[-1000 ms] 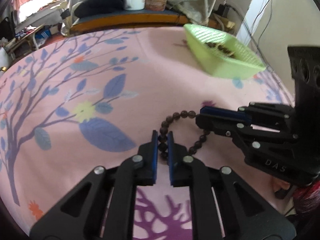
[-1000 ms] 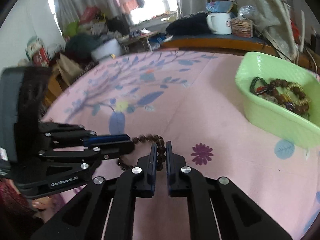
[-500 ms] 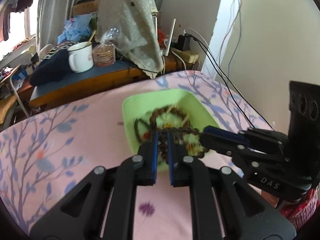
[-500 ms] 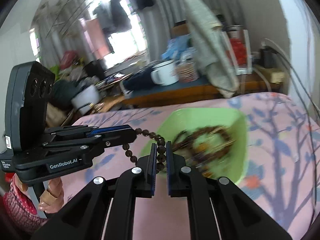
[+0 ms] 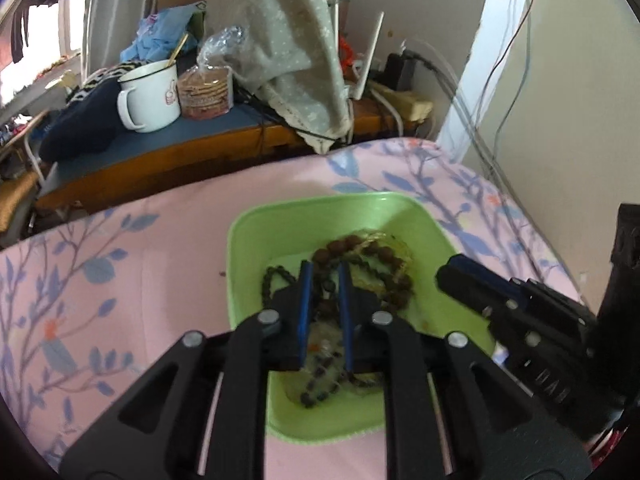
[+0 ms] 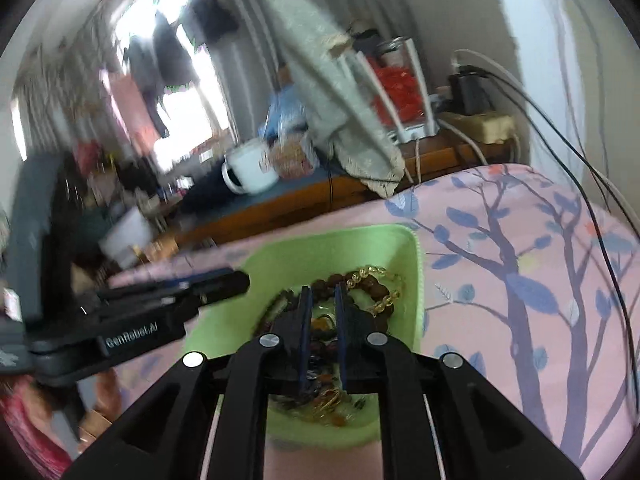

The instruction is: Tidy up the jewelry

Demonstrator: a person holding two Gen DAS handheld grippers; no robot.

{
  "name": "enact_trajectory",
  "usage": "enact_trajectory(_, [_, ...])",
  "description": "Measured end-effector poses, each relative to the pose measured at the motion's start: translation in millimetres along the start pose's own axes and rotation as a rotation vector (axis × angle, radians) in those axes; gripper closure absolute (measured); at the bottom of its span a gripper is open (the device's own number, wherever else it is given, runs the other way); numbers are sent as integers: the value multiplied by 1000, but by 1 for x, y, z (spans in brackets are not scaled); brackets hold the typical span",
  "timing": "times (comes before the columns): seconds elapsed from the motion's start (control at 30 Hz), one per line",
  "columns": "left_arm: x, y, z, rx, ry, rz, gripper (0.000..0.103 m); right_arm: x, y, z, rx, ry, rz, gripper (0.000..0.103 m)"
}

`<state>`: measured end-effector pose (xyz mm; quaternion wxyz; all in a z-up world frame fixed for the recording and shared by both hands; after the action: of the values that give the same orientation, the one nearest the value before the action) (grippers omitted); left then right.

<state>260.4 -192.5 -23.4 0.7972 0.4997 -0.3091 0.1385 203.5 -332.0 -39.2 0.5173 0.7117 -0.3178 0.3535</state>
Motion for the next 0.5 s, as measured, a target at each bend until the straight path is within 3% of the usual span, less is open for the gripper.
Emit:
enact_trajectory(0.2, [-31,34,-8,17,21,72,91,-15,33,-12,-9,-22,49,103])
enact_trajectory(0.5, [-89,70,-18,173,10,158,91,-64,70,-54,-51,-28,80,100])
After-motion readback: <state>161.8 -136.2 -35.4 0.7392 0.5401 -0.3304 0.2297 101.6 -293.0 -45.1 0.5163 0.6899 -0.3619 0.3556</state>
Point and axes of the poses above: each gripper's, at about its wrist camera, not at the fingertips, and y roughly against the way its jaws point, z to its right, x to its top, the point moved 4 cm from there along -y, roughly the way its jaws point, and after that the axes turned 15 degrees about y, right-handed, at the moved point
